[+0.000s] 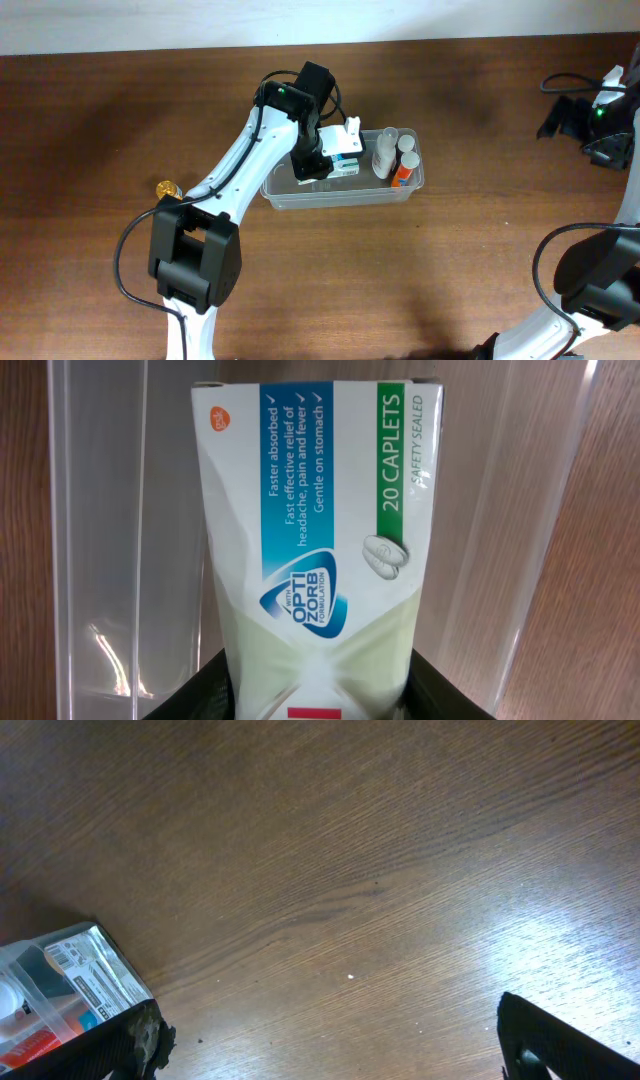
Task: Pack container
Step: 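Lower the Panadol box into the container's left half and release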
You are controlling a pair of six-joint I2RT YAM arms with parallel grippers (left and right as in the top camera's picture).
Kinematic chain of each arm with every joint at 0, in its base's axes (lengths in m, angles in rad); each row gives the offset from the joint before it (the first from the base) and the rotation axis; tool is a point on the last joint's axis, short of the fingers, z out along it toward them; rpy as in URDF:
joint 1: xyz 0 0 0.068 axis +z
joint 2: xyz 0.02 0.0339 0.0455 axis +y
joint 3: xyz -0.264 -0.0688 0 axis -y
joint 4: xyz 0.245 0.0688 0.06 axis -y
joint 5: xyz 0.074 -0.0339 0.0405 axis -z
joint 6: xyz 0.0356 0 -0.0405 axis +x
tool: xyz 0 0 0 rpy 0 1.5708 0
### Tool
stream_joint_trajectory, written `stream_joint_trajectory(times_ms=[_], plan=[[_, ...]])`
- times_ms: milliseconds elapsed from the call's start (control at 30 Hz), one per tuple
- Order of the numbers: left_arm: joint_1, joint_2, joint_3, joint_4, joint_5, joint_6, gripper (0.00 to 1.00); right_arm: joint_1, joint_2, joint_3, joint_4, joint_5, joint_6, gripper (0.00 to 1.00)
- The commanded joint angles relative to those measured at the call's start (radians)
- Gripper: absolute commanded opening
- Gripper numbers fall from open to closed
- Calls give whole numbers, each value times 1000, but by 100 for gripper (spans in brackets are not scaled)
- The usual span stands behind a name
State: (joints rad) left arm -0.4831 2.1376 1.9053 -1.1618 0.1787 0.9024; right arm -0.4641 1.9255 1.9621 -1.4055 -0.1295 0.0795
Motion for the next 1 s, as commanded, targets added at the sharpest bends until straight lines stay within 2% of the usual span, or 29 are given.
stream_joint_trajectory(times_ms=[0,33,67,167,233,500,767,800,833,900,967], plan=[[2,-8,-6,3,-5,35,43,-1,-15,2,0,-5,6,98],[2,-8,-6,3,-4,35,43,-1,-15,2,0,-5,6,98],[2,-8,-6,3,-5,35,53,-1,-15,2,0,-5,6,98],[2,-8,-6,4,-5,35,73,-1,-15,2,0,-5,6,98],[2,-8,-6,7,-18,35,81,-1,-15,2,0,-5,6,98],[2,-8,18,29,-48,23,80,-1,-15,2,0,-5,6,98],[2,-25,220,1,-45,-240,83,-1,-15,2,0,-5,6,98],[2,-30,237,-11,-45,-262,84,-1,-15,2,0,-5,6,98],[2,-46,283,-56,-45,-307,93,-1,-15,2,0,-5,6,98],[2,-65,317,-97,-45,-329,98,-1,-15,2,0,-5,6,99],[2,-92,333,-121,-45,-341,99,-1,-15,2,0,-5,6,98]])
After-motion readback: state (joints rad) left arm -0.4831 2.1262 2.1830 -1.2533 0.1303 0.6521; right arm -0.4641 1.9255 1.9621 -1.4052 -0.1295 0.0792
